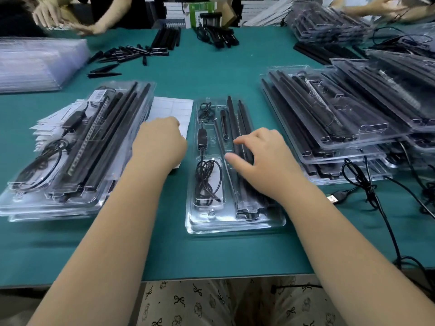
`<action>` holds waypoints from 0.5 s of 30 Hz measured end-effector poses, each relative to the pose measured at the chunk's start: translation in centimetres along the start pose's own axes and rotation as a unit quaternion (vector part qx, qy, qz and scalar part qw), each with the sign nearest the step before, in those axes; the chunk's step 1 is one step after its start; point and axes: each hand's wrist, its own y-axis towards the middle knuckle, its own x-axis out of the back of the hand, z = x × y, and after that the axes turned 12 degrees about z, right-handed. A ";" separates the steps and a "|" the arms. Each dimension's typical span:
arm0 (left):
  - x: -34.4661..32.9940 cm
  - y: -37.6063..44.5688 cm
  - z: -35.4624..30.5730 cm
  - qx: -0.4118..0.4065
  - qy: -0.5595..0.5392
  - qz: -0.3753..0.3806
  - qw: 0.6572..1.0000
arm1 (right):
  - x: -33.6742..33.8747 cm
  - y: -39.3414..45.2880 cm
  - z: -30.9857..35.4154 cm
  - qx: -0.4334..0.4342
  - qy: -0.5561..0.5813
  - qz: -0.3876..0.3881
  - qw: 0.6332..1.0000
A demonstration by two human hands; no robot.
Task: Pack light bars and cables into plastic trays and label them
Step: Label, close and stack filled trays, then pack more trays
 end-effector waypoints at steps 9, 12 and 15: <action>-2.0 0.9 0.0 0.044 0.034 -0.007 0.998 | -1.3 -0.3 0.7 0.160 -0.038 0.135 0.977; -1.2 0.4 -0.3 0.014 0.031 -0.069 0.997 | -1.4 -0.3 0.5 0.161 -0.029 0.129 0.978; -0.2 -0.4 -0.1 -0.009 -0.024 -0.161 0.987 | -1.4 -0.2 0.5 0.160 -0.032 0.132 0.978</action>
